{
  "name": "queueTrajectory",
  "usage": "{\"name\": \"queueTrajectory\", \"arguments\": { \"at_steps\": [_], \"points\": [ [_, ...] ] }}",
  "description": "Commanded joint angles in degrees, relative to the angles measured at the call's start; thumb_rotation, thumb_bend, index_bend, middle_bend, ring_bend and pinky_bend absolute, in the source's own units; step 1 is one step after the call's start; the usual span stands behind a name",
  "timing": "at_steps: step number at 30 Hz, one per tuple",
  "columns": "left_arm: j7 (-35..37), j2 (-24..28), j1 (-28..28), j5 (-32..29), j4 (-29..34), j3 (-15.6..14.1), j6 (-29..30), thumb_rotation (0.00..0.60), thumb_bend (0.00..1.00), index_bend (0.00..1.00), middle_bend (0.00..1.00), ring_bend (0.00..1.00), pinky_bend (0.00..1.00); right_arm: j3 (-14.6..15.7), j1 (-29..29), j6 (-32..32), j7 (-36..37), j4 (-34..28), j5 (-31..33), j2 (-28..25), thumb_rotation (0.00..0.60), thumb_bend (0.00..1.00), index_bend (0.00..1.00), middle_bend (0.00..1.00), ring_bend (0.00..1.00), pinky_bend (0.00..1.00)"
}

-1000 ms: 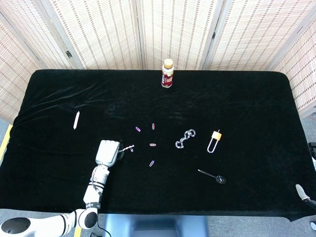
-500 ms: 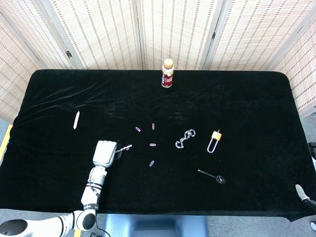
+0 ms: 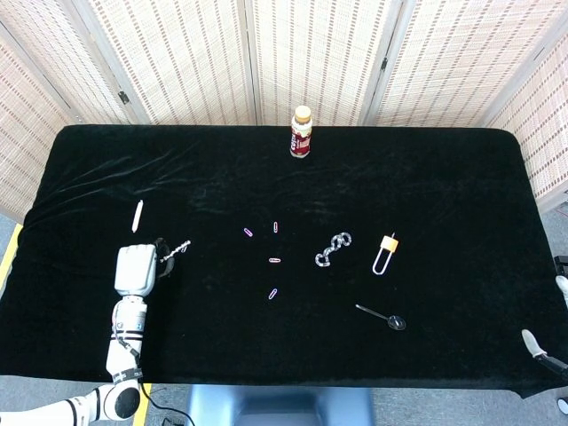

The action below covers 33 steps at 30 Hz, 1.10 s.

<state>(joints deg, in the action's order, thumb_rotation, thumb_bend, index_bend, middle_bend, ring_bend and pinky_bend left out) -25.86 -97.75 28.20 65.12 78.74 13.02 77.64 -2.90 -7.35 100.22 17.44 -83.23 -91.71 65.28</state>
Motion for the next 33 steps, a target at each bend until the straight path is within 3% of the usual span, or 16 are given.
{"name": "queueTrajectory", "arguments": {
  "at_steps": [1,9,11,13,16,26,29,30,32,33],
  "points": [
    [0.55,0.03,-0.4,0.2,-0.13,-0.49,-0.17,0.6,0.62,0.78,1.0,1.0,1.0,0.26,0.52,-0.6,-1.26,-0.64,-0.66,0.04,0.6,0.29,0.0,0.0,0.0,0.0],
    [1.62,0.31,-1.01,2.13,0.94,-0.83,0.77,0.6,0.6,0.76,1.0,1.0,1.0,0.44,0.71,-0.84,-1.89,-1.07,-0.82,-0.06,0.6,0.29,0.0,0.0,0.0,0.0],
    [2.28,1.08,-1.15,2.49,1.51,-1.36,-0.09,0.6,0.51,0.63,0.98,1.0,1.0,0.48,0.69,-0.77,-1.88,-1.06,-0.88,-0.07,0.6,0.29,0.0,0.0,0.0,0.0],
    [1.88,2.39,-1.23,1.8,2.66,-1.72,-1.64,0.6,0.34,0.32,0.92,1.0,1.0,0.52,0.68,-0.73,-1.89,-1.04,-0.91,-0.06,0.6,0.29,0.0,0.0,0.0,0.0],
    [2.61,3.91,-1.36,1.52,4.38,-1.86,-2.99,0.6,0.21,0.02,0.83,1.0,1.0,0.46,0.7,-0.73,-1.87,-1.03,-0.75,-0.04,0.6,0.29,0.0,0.0,0.0,0.0],
    [6.08,8.37,-2.64,6.02,9.1,-3.07,-1.69,0.6,0.15,0.0,0.66,0.97,1.0,0.48,0.94,-1.3,-2.82,-1.39,-0.46,-0.01,0.6,0.29,0.0,0.0,0.0,0.0],
    [6.7,10.74,-3.61,8.97,11.08,-4.06,0.24,0.6,0.15,0.0,0.52,0.95,1.0,0.36,0.87,-1.36,-3.08,-1.52,-0.03,0.02,0.6,0.29,0.0,0.0,0.0,0.0],
    [7.78,13.0,-4.77,11.78,12.75,-5.44,1.99,0.6,0.15,0.0,0.44,0.91,1.0,0.33,0.77,-1.34,-3.6,-1.72,0.2,0.09,0.6,0.29,0.0,0.0,0.0,0.0],
    [11.88,17.56,-6.65,16.63,15.26,-8.68,3.35,0.6,0.15,0.0,0.26,0.71,0.86,0.46,0.62,-1.31,-4.55,-2.14,0.22,0.14,0.6,0.29,0.0,0.0,0.0,0.0],
    [14.22,20.02,-7.43,18.94,15.99,-10.53,3.54,0.6,0.15,0.0,0.14,0.48,0.64,0.51,0.58,-1.27,-4.93,-2.32,0.15,0.17,0.6,0.29,0.0,0.0,0.0,0.0]
  ]
}}
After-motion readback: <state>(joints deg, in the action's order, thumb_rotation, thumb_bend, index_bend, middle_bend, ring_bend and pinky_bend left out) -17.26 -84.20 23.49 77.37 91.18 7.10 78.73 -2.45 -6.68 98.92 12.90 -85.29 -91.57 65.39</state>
